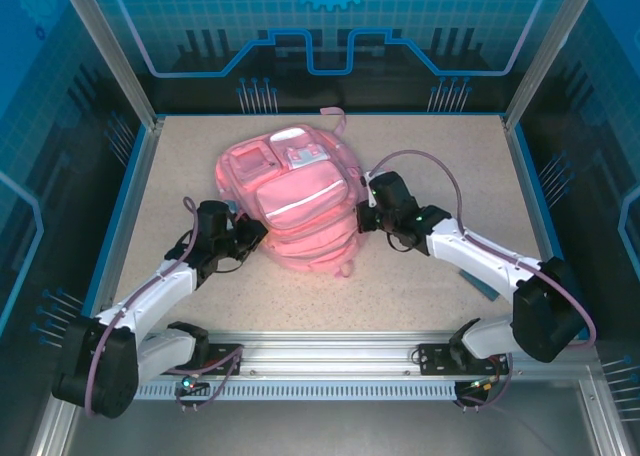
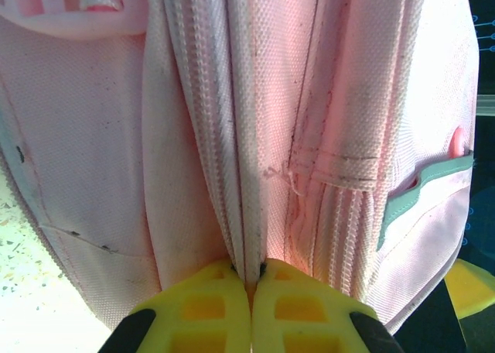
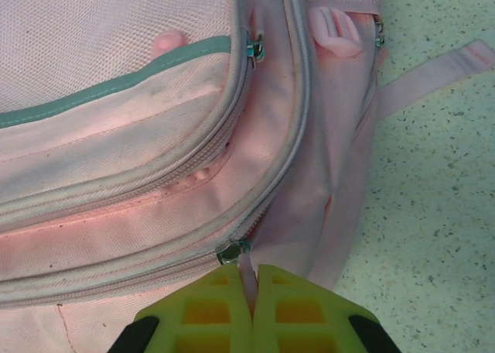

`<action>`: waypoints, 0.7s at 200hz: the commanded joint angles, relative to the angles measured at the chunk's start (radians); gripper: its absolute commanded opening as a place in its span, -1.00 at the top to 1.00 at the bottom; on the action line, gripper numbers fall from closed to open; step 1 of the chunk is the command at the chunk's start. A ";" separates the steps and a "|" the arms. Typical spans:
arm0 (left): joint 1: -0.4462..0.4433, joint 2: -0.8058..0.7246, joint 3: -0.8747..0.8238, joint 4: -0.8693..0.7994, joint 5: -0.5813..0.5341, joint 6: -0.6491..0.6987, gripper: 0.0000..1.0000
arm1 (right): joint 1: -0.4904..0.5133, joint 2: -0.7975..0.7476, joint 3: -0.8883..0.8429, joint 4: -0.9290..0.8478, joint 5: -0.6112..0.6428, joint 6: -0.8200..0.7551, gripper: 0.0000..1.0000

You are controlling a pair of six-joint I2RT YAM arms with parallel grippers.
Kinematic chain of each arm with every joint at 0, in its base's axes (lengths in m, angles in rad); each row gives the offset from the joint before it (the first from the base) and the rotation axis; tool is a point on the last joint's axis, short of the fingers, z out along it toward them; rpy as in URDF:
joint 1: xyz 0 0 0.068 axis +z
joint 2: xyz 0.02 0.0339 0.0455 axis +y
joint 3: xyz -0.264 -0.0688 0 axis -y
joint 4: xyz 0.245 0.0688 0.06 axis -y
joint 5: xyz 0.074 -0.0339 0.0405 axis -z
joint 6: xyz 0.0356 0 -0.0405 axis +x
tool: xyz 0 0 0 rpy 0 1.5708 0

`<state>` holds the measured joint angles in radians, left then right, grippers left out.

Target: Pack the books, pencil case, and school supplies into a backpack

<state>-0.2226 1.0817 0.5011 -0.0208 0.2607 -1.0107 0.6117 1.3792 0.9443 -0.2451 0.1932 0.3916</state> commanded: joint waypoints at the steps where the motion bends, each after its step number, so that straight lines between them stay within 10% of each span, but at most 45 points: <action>1: 0.009 -0.012 0.014 -0.074 -0.016 0.063 1.00 | -0.040 -0.036 0.036 -0.072 0.092 -0.037 1.00; 95: 0.009 0.228 0.248 -0.113 0.028 0.242 0.89 | 0.203 -0.253 -0.097 -0.307 0.342 0.150 1.00; 140: 0.030 0.280 0.329 -0.166 -0.117 0.286 0.25 | 0.250 -0.162 -0.103 -0.123 0.151 0.161 1.00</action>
<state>-0.2199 1.3617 0.7795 -0.1516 0.2848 -0.7727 0.8463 1.1698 0.8497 -0.4492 0.4187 0.5209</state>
